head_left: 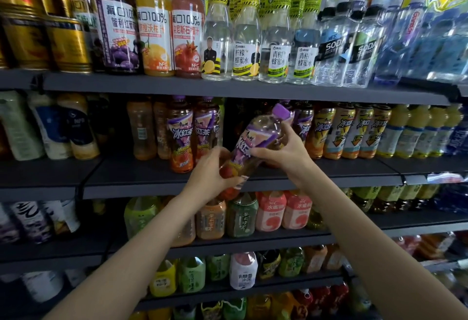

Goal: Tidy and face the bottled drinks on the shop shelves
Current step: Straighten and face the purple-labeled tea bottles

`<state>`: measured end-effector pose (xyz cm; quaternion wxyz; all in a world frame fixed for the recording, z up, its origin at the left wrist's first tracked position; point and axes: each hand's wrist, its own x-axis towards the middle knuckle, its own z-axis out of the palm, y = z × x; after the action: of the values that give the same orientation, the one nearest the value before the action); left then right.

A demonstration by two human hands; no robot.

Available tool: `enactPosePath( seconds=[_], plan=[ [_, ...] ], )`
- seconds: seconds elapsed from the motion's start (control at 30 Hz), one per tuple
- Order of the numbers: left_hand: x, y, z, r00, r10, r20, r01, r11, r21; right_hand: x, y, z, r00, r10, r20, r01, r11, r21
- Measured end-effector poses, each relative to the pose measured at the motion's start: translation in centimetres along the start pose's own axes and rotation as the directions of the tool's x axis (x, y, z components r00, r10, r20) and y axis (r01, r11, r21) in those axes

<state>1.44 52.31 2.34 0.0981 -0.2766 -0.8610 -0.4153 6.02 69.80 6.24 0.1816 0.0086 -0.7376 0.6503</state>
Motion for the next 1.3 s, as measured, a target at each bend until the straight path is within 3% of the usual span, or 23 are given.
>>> enactPosePath(
  seconds=[0.1,0.27,0.5,0.67,0.97,1.07,1.13,1.17,1.23,1.3],
  plan=[
    [-0.6,-0.1,0.2,0.999,0.022,0.043,-0.016,0.989,-0.144,0.0,-1.0,1.0,0.974,-0.173,0.144,0.207,0.940,-0.271],
    [-1.9,-1.9,-0.4,0.990,-0.012,-0.141,-0.030,0.957,-0.290,0.9,-2.4,4.5,0.924,-0.209,0.321,0.317,0.887,-0.335],
    [-2.5,-6.6,-4.3,0.875,-0.261,-0.407,0.212,0.964,-0.162,2.9,0.1,5.2,0.979,0.063,0.193,-0.001,0.953,-0.303],
    [-0.8,-9.1,-5.9,0.808,-0.405,-0.429,0.398,0.911,-0.110,4.0,2.6,5.6,0.977,0.169,0.128,-0.130,0.956,-0.265],
    [3.9,-10.2,-4.9,0.723,-0.483,-0.495,0.490,0.863,-0.126,7.3,7.2,4.7,0.962,0.271,0.012,-0.252,0.910,-0.329],
    [4.1,-10.6,-4.3,0.680,-0.438,-0.588,0.445,0.884,-0.145,8.4,9.3,4.6,0.963,0.266,-0.051,-0.266,0.895,-0.358],
    [3.6,-9.5,-3.5,0.613,-0.256,-0.748,0.345,0.938,-0.038,9.2,9.9,4.6,0.973,0.211,-0.097,-0.232,0.899,-0.370],
    [3.5,-8.7,-2.7,0.612,-0.116,-0.782,0.265,0.962,0.065,9.7,10.0,4.6,0.977,0.176,-0.123,-0.210,0.904,-0.373],
    [3.7,-7.6,-0.6,0.727,0.087,-0.681,0.119,0.961,0.250,11.1,10.3,4.7,0.978,0.101,-0.183,-0.161,0.921,-0.355],
    [4.9,-7.4,1.5,0.845,0.129,-0.518,0.054,0.945,0.322,12.9,10.9,5.0,0.966,0.021,-0.256,-0.113,0.930,-0.349]
  ],
)
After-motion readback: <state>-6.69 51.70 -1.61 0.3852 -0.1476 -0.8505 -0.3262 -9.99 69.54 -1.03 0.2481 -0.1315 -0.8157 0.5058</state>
